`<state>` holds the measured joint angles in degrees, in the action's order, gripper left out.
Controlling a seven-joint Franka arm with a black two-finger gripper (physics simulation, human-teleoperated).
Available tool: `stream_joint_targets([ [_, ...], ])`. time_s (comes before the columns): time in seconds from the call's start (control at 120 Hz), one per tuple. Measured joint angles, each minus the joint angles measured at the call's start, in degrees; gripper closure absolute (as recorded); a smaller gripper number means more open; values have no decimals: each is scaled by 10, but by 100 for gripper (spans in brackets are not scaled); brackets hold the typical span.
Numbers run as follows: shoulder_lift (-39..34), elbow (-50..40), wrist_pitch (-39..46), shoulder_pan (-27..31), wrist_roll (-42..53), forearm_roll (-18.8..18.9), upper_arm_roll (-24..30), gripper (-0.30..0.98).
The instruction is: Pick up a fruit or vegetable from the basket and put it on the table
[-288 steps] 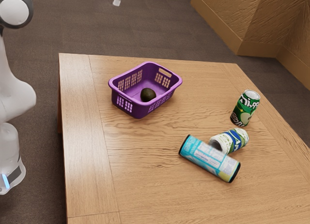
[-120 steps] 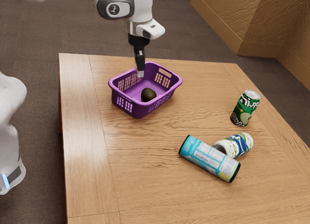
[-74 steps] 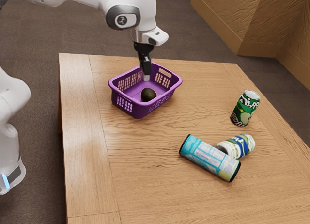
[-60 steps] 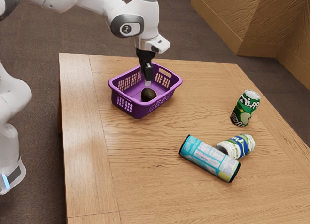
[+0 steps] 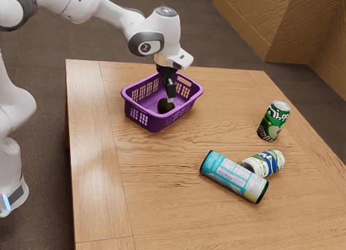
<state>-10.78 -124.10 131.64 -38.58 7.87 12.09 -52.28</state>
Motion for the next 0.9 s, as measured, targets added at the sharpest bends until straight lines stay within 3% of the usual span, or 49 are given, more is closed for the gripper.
stream_joint_targets([
  [0.267, 6, 25, -24, -12, 28, -8, 2, 2],
  [0.308, 11, 25, -30, 7, 37, -10, 18, 2],
  [0.4, 40, 27, -40, 148, 61, -43, 151, 2],
  [0.492, 55, 28, -46, 323, 85, -69, 324, 2],
  [0.55, 57, 28, -50, 372, 98, -79, 378, 2],
  [0.708, 85, 51, -55, 402, 132, -93, 401, 2],
  [0.9, 107, 59, -57, 393, 166, -101, 400, 2],
])
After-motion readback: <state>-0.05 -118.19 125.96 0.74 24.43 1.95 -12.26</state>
